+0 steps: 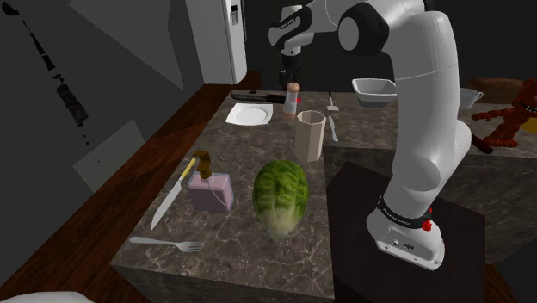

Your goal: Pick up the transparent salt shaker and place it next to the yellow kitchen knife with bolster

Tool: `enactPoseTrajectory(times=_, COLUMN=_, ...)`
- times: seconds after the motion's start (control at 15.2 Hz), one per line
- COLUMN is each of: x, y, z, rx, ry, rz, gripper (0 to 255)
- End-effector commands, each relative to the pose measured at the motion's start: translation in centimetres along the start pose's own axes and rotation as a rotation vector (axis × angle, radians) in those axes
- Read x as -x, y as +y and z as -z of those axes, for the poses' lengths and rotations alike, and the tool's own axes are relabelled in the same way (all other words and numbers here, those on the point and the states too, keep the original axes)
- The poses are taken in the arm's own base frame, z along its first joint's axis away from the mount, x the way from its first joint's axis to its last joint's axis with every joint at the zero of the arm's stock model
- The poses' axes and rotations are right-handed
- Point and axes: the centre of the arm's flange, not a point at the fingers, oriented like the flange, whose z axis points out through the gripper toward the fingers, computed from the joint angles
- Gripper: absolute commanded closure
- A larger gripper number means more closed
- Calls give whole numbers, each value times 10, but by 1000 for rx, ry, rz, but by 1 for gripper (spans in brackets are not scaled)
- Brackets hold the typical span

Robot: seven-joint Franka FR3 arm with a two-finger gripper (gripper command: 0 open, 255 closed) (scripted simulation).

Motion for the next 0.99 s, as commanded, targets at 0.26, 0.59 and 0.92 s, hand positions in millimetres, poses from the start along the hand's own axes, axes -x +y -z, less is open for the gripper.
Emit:
enactPoseTrajectory(times=0.26, x=-2, y=2, z=32, rx=0, ry=0, rz=0, gripper=255)
enactPoseTrajectory(times=0.59, x=-3, y=4, z=59, rx=0, ry=0, rz=0, gripper=255)
enactPoseTrajectory(times=0.92, x=-5, y=5, z=85, rx=0, ry=0, rz=0, gripper=255)
